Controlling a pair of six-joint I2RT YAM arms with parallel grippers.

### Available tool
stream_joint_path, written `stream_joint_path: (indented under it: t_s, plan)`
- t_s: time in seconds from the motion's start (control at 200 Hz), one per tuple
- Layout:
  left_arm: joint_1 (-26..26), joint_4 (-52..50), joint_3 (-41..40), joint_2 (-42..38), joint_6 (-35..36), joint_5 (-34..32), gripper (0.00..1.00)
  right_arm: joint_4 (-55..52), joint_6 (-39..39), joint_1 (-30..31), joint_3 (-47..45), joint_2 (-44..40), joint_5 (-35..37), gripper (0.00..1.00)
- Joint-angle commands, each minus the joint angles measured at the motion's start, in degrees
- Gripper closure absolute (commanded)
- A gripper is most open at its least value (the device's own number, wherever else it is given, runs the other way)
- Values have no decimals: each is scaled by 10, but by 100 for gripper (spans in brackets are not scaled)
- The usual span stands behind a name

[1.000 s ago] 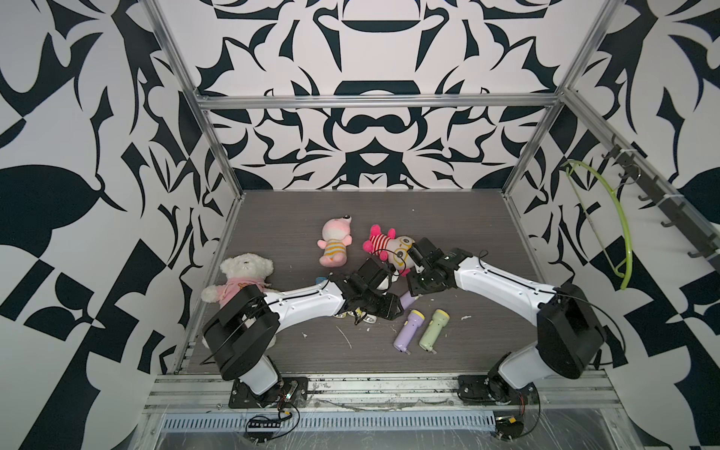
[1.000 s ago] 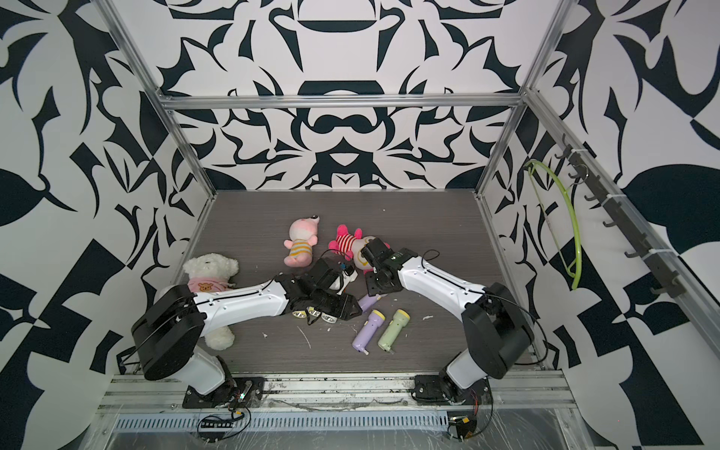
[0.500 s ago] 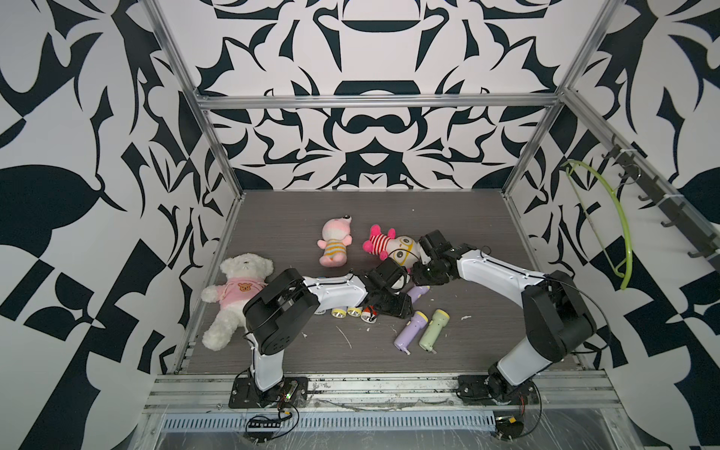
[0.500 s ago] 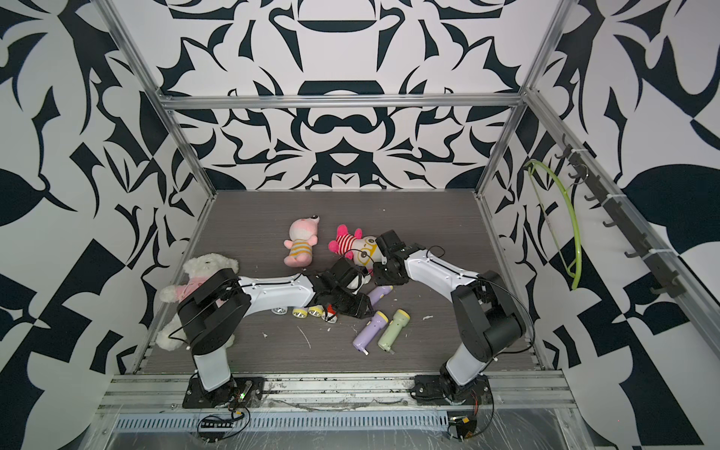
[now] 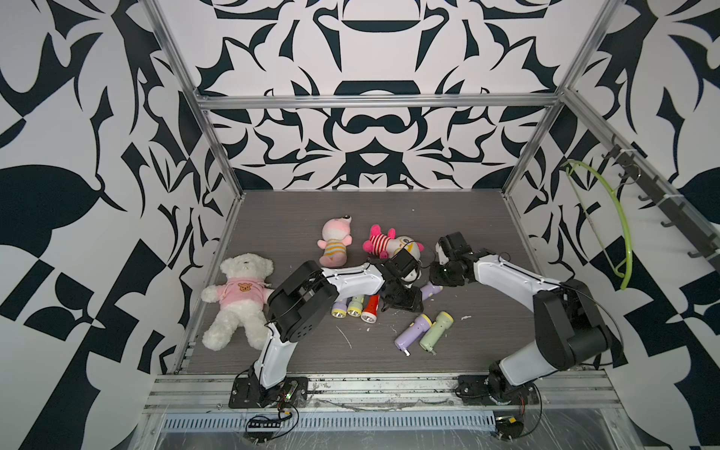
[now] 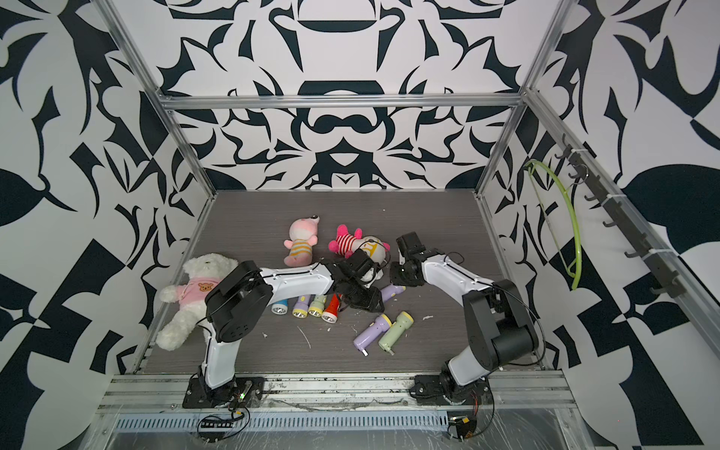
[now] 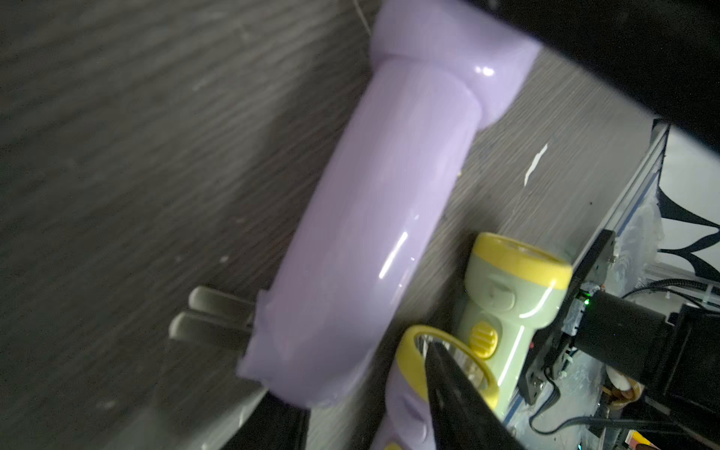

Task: Close the plug at the bottom of the flashlight
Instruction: Adjust the flashlight at the center of the board.

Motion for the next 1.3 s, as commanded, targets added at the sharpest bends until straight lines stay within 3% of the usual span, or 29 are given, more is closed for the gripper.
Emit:
stream_joint_path:
  t_s: [0.0, 0.22, 0.35, 0.65, 0.88, 1.1, 1.29]
  plan:
    - [4, 33, 75, 28, 35, 16, 50, -51, 9, -17, -18, -39, -27, 67]
    - [3, 2, 220, 114, 50, 45, 50, -50, 23, -87, -36, -70, -1, 60]
    - [4, -36, 287, 133, 72, 24, 50, -56, 25, -96, -38, -103, 21, 54]
    - [13, -29, 294, 100, 94, 7, 46, -79, 34, -96, -52, -158, 24, 47]
    - [16, -37, 367, 166, 80, 47, 46, -59, 70, -96, -113, -180, 9, 45]
    - [18, -68, 432, 198, 88, 31, 46, -55, 88, -96, -137, -206, -10, 44]
    - [13, -78, 375, 139, 69, -4, 46, -91, 70, -96, -102, -265, 23, 42]
